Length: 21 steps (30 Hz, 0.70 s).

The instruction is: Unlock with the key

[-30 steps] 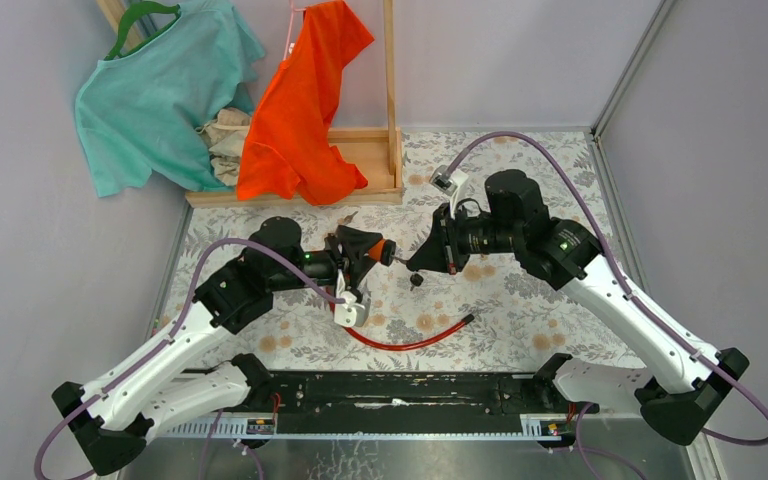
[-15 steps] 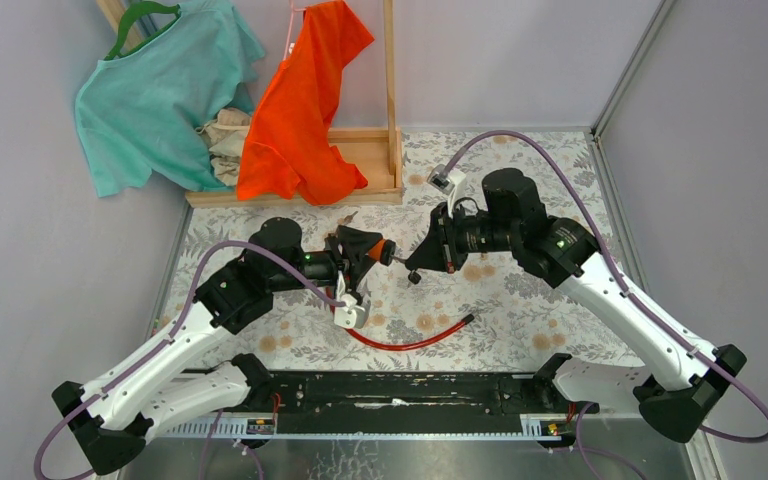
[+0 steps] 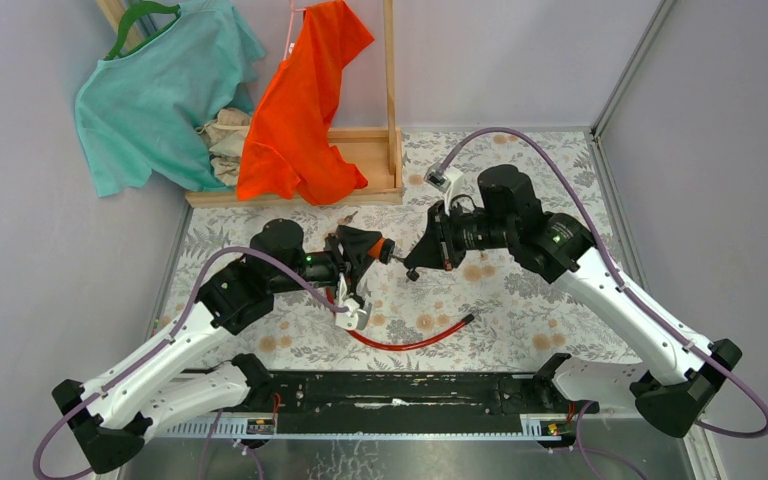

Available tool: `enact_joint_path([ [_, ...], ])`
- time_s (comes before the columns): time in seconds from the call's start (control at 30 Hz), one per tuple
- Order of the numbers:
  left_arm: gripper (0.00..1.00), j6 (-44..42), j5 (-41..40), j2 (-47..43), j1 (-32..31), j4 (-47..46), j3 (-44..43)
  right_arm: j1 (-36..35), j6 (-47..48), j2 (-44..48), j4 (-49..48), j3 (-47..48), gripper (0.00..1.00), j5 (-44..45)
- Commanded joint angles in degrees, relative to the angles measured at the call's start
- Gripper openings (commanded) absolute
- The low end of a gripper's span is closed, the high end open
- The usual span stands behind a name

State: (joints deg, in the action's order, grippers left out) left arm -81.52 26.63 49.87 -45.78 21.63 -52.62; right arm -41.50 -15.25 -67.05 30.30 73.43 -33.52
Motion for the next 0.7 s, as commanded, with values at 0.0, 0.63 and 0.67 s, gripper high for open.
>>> enact_joint_path([
  [0.0,0.00,-3.2,2.6,-0.9,-2.0,-5.4,0.2,-0.8,-0.4,-1.1,-4.9,3.7,0.00,0.7],
  [0.63,0.00,-6.6,2.1,-2.5,-2.6,-5.4,1.0,-1.3,1.6,1.1,-1.5,2.8,0.00,2.7],
  [0.67,0.00,-6.3,2.0,-2.3,-2.6,-5.4,0.8,-1.5,1.7,0.9,-1.4,3.0,0.00,3.0],
])
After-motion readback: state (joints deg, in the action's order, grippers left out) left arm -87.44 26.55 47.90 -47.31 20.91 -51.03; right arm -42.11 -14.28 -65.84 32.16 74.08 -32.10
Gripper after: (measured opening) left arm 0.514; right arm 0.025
